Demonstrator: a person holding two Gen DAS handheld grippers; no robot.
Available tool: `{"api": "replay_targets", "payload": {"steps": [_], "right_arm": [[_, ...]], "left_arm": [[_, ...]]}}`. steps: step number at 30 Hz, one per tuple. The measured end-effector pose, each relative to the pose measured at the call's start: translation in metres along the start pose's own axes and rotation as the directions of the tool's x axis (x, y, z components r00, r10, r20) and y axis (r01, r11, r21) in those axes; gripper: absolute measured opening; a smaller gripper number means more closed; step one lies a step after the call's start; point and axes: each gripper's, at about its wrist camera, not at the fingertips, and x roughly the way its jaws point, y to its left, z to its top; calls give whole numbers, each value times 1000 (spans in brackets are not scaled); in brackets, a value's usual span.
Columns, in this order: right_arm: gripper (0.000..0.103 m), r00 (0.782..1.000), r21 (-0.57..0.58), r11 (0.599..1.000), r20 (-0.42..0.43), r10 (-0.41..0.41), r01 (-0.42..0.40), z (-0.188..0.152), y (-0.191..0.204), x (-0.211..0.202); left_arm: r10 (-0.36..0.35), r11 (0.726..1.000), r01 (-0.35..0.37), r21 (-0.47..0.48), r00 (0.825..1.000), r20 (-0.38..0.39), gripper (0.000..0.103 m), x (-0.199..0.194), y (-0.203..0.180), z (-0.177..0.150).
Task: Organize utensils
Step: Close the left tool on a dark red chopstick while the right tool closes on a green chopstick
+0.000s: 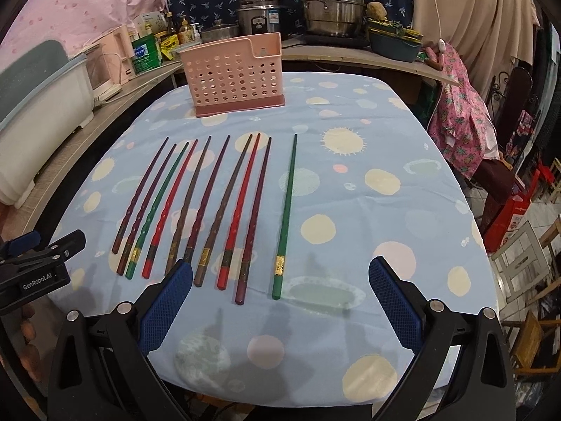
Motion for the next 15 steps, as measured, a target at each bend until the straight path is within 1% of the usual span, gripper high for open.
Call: {"api": "replay_targets", "payload": {"steps": [4,7,8,10,11,12,14,15], "right_arm": [[96,1000,10,1000,-6,-9,9,3,-4,12],[95,1000,7,1000,-19,-12,12,3,-5,21],[94,1000,4,1000,-24,-17,17,2,-5,25],[87,999,6,1000,-39,-20,21,1,-7,32],[85,999,11,1000,-47,-16,16,1,-8,35],[81,999,14,1000,-52,-13,14,0,-9,38],[76,998,11,1000,-59,-19,20,-1,-9,43],[71,998,10,1000,-66,-19,20,-2,-9,45]], "left_arm": [[2,1000,-2,-14,1000,-15,93,16,4,3],[-7,1000,7,-15,1000,-24,90,26,6,3],[-7,1000,6,-14,1000,-28,87,29,6,3],[-15,1000,15,-11,999,-38,83,37,7,3],[-18,1000,17,-14,999,-45,82,40,7,4],[-24,1000,23,-15,998,-50,82,44,7,4],[-28,1000,27,-14,998,-62,75,51,6,4],[-29,1000,28,-13,998,-64,75,52,5,3]]}}
